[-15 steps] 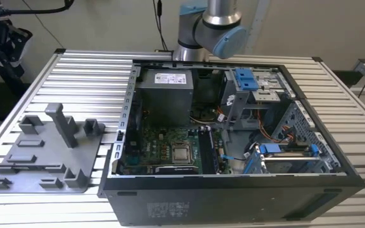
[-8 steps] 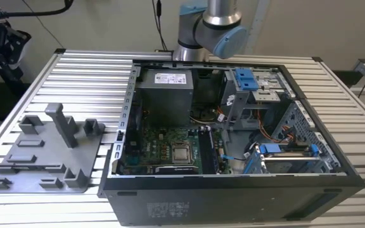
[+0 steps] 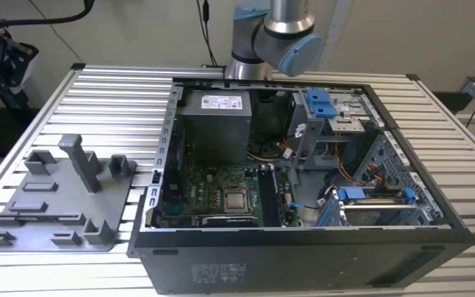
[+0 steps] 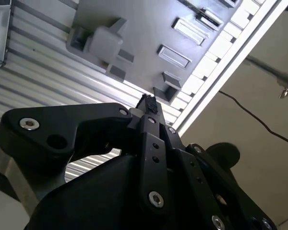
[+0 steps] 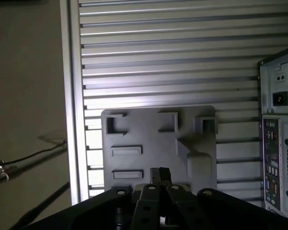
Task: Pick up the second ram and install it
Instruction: 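Reach for the second ram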
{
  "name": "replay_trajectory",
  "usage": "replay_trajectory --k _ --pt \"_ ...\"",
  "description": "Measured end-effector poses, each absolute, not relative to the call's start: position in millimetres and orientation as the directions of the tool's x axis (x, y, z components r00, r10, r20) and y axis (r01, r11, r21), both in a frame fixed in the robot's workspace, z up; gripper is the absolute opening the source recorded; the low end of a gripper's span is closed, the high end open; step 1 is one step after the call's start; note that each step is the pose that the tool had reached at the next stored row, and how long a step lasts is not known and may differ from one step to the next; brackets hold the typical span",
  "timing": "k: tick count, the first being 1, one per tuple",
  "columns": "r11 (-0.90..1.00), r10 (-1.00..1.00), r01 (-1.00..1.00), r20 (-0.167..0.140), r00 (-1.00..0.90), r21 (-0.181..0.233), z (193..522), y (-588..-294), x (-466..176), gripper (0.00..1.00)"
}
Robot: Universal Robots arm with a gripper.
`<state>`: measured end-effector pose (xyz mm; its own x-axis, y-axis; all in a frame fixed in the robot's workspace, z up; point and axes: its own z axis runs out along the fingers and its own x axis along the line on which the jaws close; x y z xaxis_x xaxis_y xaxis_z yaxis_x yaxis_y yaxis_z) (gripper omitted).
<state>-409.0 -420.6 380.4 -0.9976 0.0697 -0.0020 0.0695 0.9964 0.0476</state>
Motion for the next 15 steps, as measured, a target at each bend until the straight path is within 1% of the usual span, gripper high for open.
replay_trajectory --k 15 --pt "0.996 0.070 0.070 -0.002 -0.998 0.048 377 -439 -409 0.11"
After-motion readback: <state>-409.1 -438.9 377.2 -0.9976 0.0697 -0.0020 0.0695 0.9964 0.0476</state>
